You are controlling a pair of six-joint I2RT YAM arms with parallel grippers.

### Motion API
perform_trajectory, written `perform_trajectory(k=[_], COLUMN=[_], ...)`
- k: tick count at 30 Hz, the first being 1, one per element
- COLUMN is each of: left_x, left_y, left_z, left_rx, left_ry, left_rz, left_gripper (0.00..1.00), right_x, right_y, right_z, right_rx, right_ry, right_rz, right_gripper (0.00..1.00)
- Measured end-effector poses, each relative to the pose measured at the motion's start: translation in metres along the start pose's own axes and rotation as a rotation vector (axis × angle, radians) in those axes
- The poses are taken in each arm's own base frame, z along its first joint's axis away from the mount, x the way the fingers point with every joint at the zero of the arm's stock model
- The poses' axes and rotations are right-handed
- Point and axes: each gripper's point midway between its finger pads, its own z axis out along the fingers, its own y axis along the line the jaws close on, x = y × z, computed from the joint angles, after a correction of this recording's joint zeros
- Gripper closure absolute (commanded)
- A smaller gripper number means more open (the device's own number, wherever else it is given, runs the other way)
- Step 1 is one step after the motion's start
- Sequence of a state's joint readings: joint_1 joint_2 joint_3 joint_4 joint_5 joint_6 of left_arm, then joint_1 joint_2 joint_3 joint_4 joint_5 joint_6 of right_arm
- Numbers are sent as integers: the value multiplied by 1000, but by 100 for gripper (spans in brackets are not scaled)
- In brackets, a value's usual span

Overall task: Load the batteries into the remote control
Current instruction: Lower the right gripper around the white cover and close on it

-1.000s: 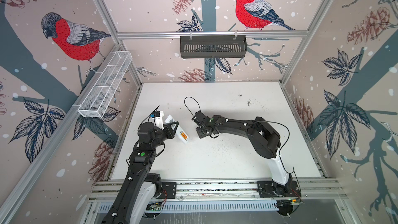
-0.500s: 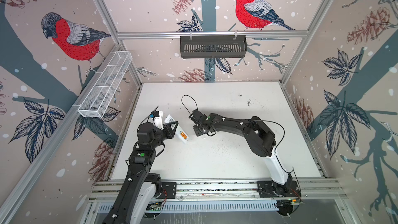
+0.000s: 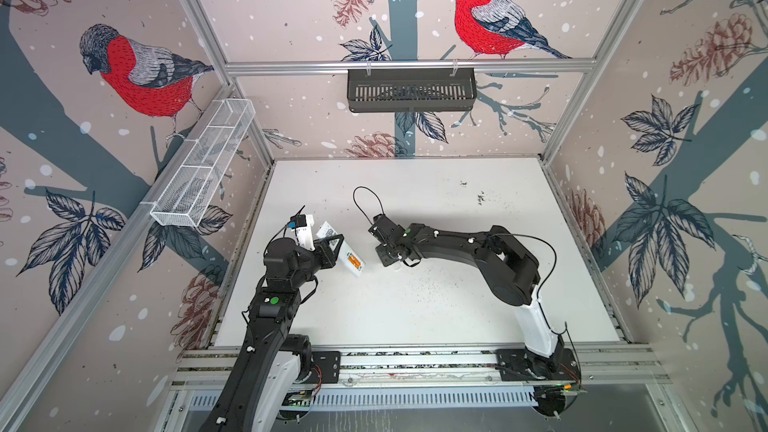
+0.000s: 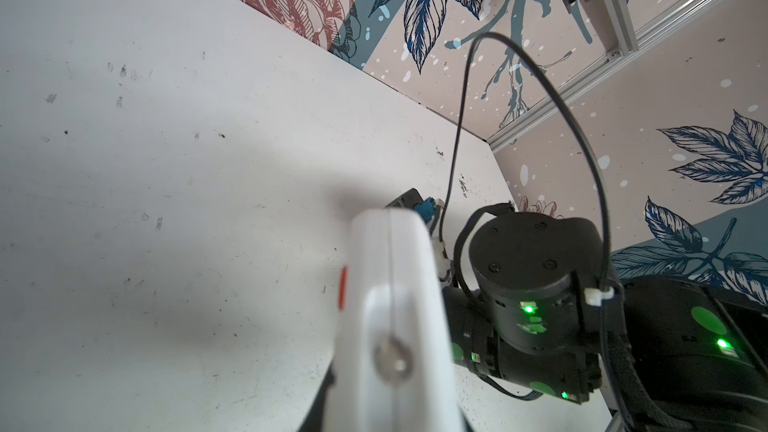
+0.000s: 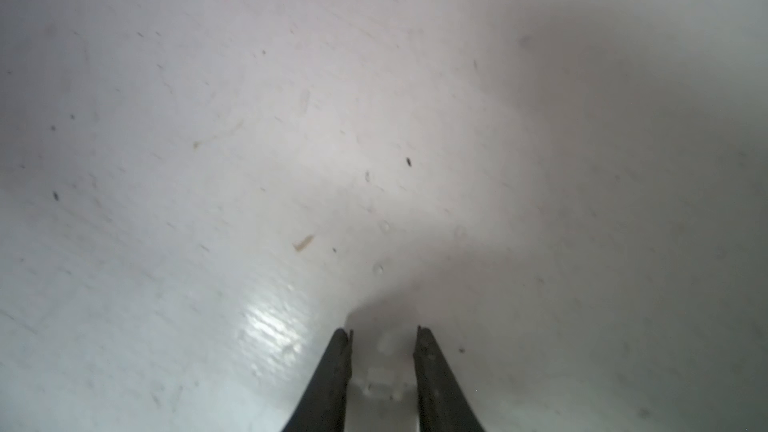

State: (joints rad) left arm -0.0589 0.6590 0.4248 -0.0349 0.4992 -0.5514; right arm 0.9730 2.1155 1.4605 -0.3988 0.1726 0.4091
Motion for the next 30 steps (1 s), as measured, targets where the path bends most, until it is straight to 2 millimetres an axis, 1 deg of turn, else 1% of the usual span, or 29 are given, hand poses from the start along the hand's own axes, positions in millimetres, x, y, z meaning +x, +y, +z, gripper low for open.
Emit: perform_trajectory(k=[3, 5, 6, 8, 10, 12, 13, 14, 18, 21, 26, 27, 30], left_x=[2, 3, 4, 5, 5, 5, 5, 5, 4, 5, 4, 4, 4], left_y=[1, 0, 0, 1, 1, 1, 1, 1, 1, 1, 1, 1, 0], left_z=[1, 2, 3, 4, 4, 4, 4, 4, 4, 4, 4, 4, 4], left_rx=[2, 7, 9, 10, 10, 10, 9, 10, 10, 10, 11, 11, 14], left_ry=[10, 19, 24, 28, 28, 29, 29, 29, 28, 29, 27, 27, 28], left_rz=[-4, -7, -9, -11, -11, -12, -12, -11, -11, -11, -11, -10, -10], left_gripper=[100, 100, 100, 100, 100, 100, 100, 100, 100, 100, 100, 100, 100], right_x=[21, 33, 40, 51, 60, 64, 63, 62, 58, 56, 53, 52, 52], right_y=[-14, -24, -29, -35, -41, -42, -43, -43, -42, -39, -34, -33, -32], right_z=[-10, -18, -22, -28, -34, -39, -41, -43, -48, -48, -41, -40, -36], right_rx=[12, 14, 12, 8, 7, -4, -6, -9, -22, -36, -47, -49, -51], right_ry=[14, 18, 23, 27, 35, 39, 34, 29, 13, 15, 27, 30, 40], right_rz=[-21, -32, -33, -45, -46, -48, -48, -46, -40, -31, -17, -7, -3], right_gripper=[73, 67, 62, 50, 36, 29, 8, 0, 2, 13, 30, 35, 39])
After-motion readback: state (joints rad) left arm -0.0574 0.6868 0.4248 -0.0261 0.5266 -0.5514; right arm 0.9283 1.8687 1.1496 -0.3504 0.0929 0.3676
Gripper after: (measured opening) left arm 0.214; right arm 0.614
